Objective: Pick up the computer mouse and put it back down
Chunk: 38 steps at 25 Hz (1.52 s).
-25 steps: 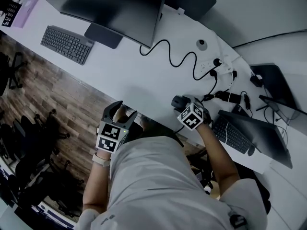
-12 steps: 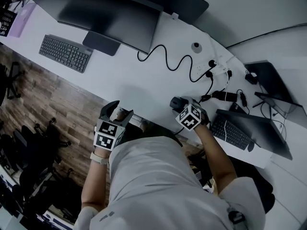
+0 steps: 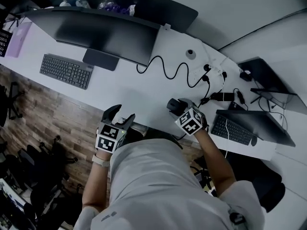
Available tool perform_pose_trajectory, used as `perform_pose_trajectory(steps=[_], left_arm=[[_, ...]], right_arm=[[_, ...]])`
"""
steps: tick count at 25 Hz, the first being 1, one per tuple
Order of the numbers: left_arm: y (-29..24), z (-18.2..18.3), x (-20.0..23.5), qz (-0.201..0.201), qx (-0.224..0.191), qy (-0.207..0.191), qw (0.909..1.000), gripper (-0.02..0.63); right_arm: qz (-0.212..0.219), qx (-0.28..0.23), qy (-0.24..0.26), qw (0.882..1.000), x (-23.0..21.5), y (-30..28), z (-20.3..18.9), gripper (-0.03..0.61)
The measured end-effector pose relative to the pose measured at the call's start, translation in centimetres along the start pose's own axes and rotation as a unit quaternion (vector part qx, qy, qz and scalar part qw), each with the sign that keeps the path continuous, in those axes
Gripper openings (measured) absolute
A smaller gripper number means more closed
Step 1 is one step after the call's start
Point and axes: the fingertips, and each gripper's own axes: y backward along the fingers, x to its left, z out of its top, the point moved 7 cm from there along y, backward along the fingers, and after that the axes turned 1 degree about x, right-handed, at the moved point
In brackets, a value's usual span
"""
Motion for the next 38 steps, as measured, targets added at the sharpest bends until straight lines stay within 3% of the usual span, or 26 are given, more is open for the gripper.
perform_pose_trajectory(steps=[10,21,29,33,36,38], left_arm=[[1.3,3.7,2.6,-0.034,-0.044,-0.034,0.9979,0.267],[2.5,8.5,4.5,-0.078,-0.108,-0.068,0.9888,0.267],[3.7,10.9,5.0,-0.105,-0.160,-0.082,0.9781,0.267],[4.0,11.5,4.9,-0.118,-0.172,-0.079,0.9747,0.267],[4.4,11.8,5.1,-0.123,-0.177,-0.081,0.9732,0.267],[4.5,11.8,5.1,-0.122,-0.179,-0.081,0.9729,0.267]], right_arm=[[-0.050,-0.110,-0.071,0.990,1.1,5.8,5.8,0.291],[-0.101,-0.250,-0.139,0.953,2.6,11.5,10.8,0.291],[-0.138,-0.325,-0.139,0.925,4.7,14.7,13.2,0.291],[-0.148,-0.358,-0.101,0.916,5.2,16.0,14.4,0.291],[-0.157,-0.392,-0.085,0.902,5.5,16.5,15.3,0.290],[-0.161,-0.427,-0.079,0.886,5.7,17.0,15.9,0.291]])
